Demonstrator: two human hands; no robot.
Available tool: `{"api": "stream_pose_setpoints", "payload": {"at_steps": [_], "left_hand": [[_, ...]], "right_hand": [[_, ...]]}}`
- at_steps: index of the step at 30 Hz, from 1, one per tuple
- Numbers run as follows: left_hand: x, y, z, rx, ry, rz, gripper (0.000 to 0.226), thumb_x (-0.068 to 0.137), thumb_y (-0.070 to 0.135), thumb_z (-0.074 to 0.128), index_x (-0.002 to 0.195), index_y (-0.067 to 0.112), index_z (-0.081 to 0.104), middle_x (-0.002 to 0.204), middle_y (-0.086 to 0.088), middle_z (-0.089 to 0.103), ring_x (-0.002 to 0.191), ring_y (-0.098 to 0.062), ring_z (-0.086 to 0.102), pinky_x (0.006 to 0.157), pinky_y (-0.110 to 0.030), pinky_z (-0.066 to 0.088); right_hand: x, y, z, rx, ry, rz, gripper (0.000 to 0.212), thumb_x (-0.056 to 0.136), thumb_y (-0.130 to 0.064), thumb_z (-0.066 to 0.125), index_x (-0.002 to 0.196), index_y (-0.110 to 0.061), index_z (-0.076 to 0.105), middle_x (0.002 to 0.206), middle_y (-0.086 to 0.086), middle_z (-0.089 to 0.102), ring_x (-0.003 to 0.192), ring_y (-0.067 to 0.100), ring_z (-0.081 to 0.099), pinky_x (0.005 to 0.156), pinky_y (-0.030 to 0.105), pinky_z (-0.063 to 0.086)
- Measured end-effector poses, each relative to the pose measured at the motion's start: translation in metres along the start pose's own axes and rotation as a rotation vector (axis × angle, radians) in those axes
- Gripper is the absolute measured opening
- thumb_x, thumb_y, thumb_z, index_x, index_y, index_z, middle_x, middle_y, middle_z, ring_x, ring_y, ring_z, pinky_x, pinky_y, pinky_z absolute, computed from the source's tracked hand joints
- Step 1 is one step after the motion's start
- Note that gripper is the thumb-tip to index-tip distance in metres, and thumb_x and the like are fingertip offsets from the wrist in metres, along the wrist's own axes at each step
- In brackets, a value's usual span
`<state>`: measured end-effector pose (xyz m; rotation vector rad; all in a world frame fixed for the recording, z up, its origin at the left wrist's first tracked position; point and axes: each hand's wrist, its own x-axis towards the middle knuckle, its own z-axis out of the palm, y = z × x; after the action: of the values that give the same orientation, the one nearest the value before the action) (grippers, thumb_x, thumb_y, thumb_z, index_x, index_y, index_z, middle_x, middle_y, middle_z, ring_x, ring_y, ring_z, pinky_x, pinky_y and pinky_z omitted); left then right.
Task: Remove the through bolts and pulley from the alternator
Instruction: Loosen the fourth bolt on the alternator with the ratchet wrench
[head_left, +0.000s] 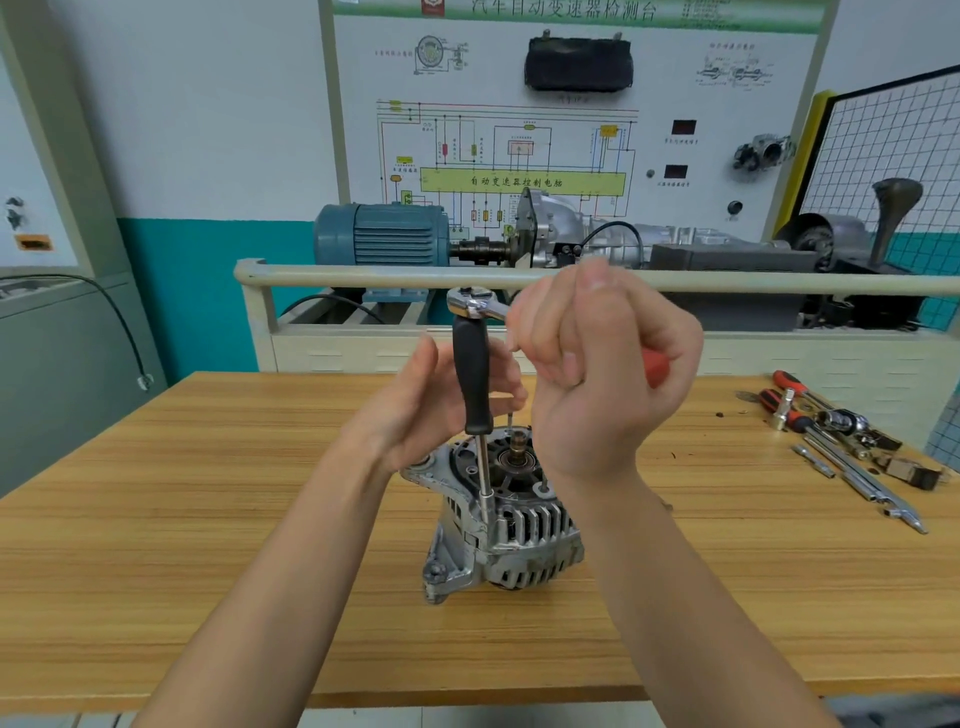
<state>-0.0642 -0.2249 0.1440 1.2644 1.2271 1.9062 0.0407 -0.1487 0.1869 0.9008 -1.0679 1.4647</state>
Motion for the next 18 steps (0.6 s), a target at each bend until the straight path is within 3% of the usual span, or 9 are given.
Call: {"api": "stream_pose_setpoints", "payload": {"at_steps": [1,2,4,5,8,10,13,15,18], "left_hand": [[0.000,-0.002,0.001,0.020,0.020,0.033,0.109,0.050,0.058,0.087,0.122,-0.013,0.048,0.114,-0.031,0.049,0.105,-0.037,0.051,0.090,-0.041,0.052],[0.002,-0.005,0.003,0.052,0.047,0.069,0.086,0.053,0.048,0.089,0.112,-0.007,0.058,0.105,-0.028,0.055,0.097,-0.033,0.057,0.084,-0.039,0.054],[0.006,-0.006,0.009,0.126,0.162,0.129,0.024,0.059,0.026,0.083,0.077,0.015,0.070,0.077,-0.015,0.056,0.067,-0.022,0.058,0.064,-0.030,0.051],[0.007,-0.006,0.012,0.106,0.189,0.125,0.011,0.062,0.023,0.075,0.062,0.019,0.065,0.065,-0.008,0.050,0.052,-0.016,0.051,0.056,-0.022,0.045],[0.012,-0.004,0.017,0.037,0.096,0.062,0.028,0.068,0.025,0.072,0.057,0.017,0.047,0.044,0.008,0.036,0.035,-0.005,0.034,0.039,-0.014,0.033],[0.011,-0.007,0.014,0.162,0.061,0.049,0.040,0.068,0.040,0.078,0.070,0.013,0.048,0.052,0.006,0.047,0.047,-0.011,0.047,0.050,-0.018,0.042],[0.000,-0.028,0.005,0.478,0.292,0.093,0.042,0.078,0.056,0.055,0.085,0.014,0.062,0.077,0.004,0.067,0.081,-0.016,0.065,0.076,-0.023,0.050],[-0.010,-0.047,0.002,0.606,0.519,0.194,0.033,0.090,0.043,0.042,0.083,0.020,0.063,0.080,0.006,0.066,0.082,-0.008,0.062,0.078,-0.026,0.048],[-0.012,-0.066,0.003,1.377,0.679,0.013,0.022,0.096,0.029,0.042,0.090,0.020,0.061,0.087,0.006,0.063,0.079,-0.005,0.053,0.069,-0.025,0.040]], "right_hand": [[-0.001,0.002,0.003,-0.023,-0.003,-0.010,0.037,0.084,-0.010,0.044,0.048,-0.017,0.046,0.043,-0.009,0.036,0.035,0.011,0.029,0.042,0.028,0.023],[-0.002,0.003,0.006,-0.038,-0.006,-0.018,0.036,0.083,-0.010,0.044,0.048,-0.017,0.046,0.045,-0.010,0.038,0.035,0.012,0.029,0.041,0.029,0.023],[-0.003,0.005,0.007,-0.031,-0.010,-0.022,0.036,0.083,-0.010,0.045,0.048,-0.017,0.046,0.044,-0.009,0.036,0.035,0.013,0.028,0.040,0.029,0.023],[-0.002,0.005,0.005,-0.006,-0.014,-0.013,0.037,0.083,-0.010,0.044,0.047,-0.018,0.046,0.041,-0.008,0.035,0.034,0.012,0.029,0.041,0.028,0.023],[0.007,0.002,-0.006,0.151,0.006,0.053,0.044,0.081,-0.007,0.043,0.042,-0.026,0.037,0.040,-0.012,0.037,0.034,0.008,0.027,0.043,0.025,0.019],[0.014,0.000,-0.018,0.221,0.128,0.112,0.048,0.081,-0.002,0.042,0.037,-0.023,0.038,0.036,-0.009,0.033,0.033,0.009,0.023,0.043,0.030,0.013],[0.017,-0.001,-0.033,0.246,0.266,0.159,0.050,0.083,-0.006,0.036,0.034,-0.017,0.037,0.033,-0.007,0.028,0.032,0.009,0.023,0.044,0.025,0.020],[0.014,-0.002,-0.038,0.269,0.267,0.141,0.050,0.084,-0.006,0.034,0.035,-0.018,0.038,0.033,-0.007,0.030,0.031,0.009,0.025,0.045,0.023,0.026],[0.011,-0.002,-0.040,0.292,0.211,0.115,0.052,0.084,-0.006,0.030,0.035,-0.019,0.041,0.033,-0.009,0.033,0.031,0.007,0.028,0.046,0.022,0.029]]}}
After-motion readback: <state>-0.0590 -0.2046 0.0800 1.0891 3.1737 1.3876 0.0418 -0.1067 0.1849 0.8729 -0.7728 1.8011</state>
